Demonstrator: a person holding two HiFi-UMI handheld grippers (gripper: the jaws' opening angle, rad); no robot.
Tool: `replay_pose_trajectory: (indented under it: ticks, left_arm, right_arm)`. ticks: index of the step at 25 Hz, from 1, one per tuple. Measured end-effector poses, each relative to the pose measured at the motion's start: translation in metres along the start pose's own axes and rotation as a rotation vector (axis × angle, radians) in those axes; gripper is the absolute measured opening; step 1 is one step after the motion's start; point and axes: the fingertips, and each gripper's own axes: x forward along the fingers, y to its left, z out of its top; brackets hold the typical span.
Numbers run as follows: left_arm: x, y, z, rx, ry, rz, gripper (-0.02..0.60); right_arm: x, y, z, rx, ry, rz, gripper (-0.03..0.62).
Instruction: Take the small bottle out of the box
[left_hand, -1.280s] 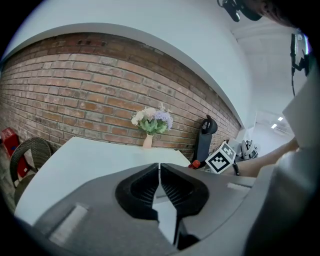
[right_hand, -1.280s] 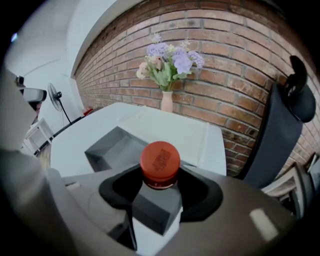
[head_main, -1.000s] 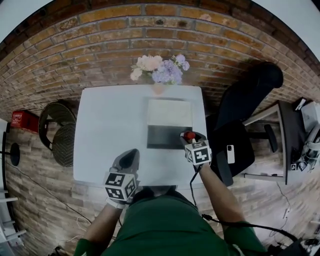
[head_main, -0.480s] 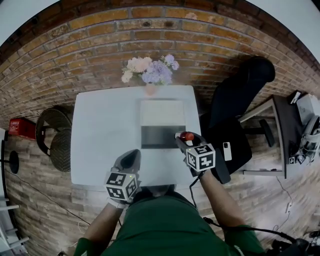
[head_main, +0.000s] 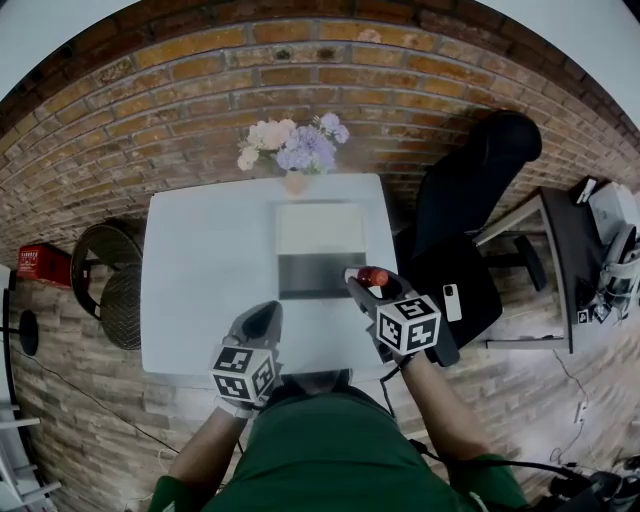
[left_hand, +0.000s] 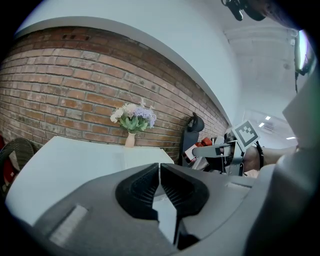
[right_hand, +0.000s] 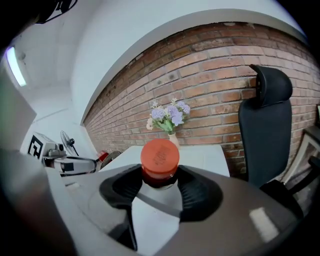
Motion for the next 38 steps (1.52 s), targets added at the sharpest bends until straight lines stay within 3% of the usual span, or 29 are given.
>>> replay_pose_trajectory:
  ticks: [23, 30, 38]
  left_arm:
    - [-0.007, -0.011, 0.001, -0.008, -0.003, -0.010, 0.015]
    - [-0.011, -0.007, 0.019, -0.016, -0.044, -0.001, 0.015]
    - [-0.018, 0.001, 0.033, -0.039, -0.080, 0.011, 0.015]
  right_arm:
    - [-0.055, 0.016, 0.042, 0.182, -0.214, 0.106, 0.222]
    - [-0.069, 0.018, 0.058, 0.210, -0.293, 0.122, 0.222]
    - [-0.085, 0.018, 0.073, 0.406, -0.398, 0.208, 0.222]
